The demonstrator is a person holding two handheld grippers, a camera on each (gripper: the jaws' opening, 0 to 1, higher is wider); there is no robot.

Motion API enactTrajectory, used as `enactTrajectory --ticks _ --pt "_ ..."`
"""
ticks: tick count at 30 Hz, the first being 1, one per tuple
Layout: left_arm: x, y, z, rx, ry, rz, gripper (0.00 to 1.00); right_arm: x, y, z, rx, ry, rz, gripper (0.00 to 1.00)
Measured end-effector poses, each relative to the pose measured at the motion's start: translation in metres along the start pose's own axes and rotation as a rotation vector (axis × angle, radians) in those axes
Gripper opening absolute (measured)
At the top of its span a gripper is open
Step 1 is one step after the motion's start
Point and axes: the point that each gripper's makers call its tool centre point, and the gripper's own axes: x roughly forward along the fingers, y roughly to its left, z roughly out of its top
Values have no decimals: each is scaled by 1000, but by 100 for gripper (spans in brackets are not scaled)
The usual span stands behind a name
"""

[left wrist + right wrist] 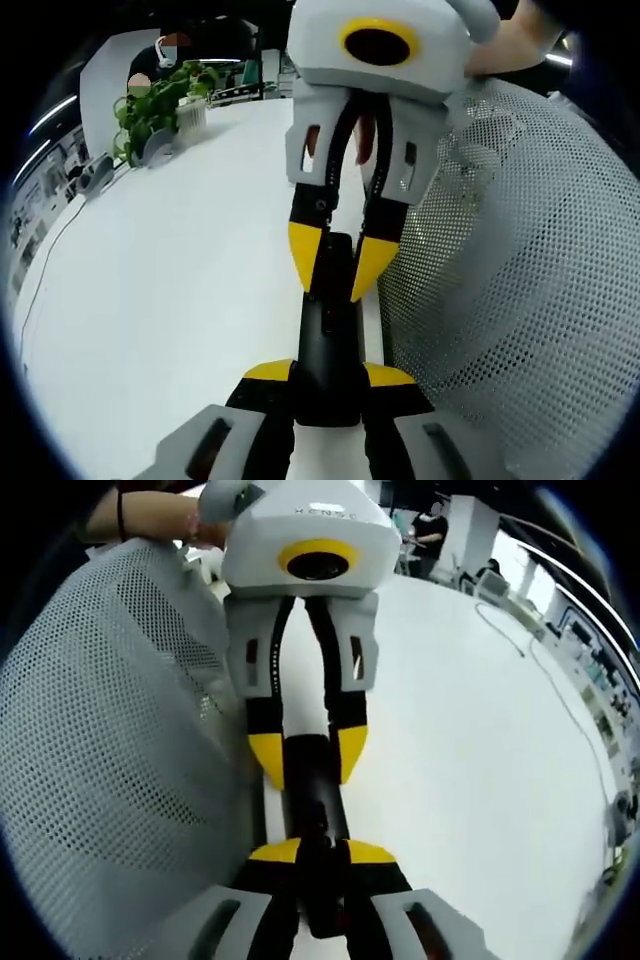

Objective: Press the specified remote control buttons in sequence, fully releasing each button before pressing the next.

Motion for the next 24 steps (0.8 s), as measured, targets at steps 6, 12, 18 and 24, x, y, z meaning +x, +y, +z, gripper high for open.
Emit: enactTrajectory --ticks 6,12,18,24 --pt "0 0 0 3 1 1 25 -3 -3 -8 27 0 0 21" --pt "0 0 0 6 2 2 25 -3 -2 -19 29 21 4 22" --pt "0 0 0 9 5 3 25 -5 -4 -28 35 27 12 22" --pt "0 -1 0 22 22 7 25 -2 -3 -28 32 35 1 23"
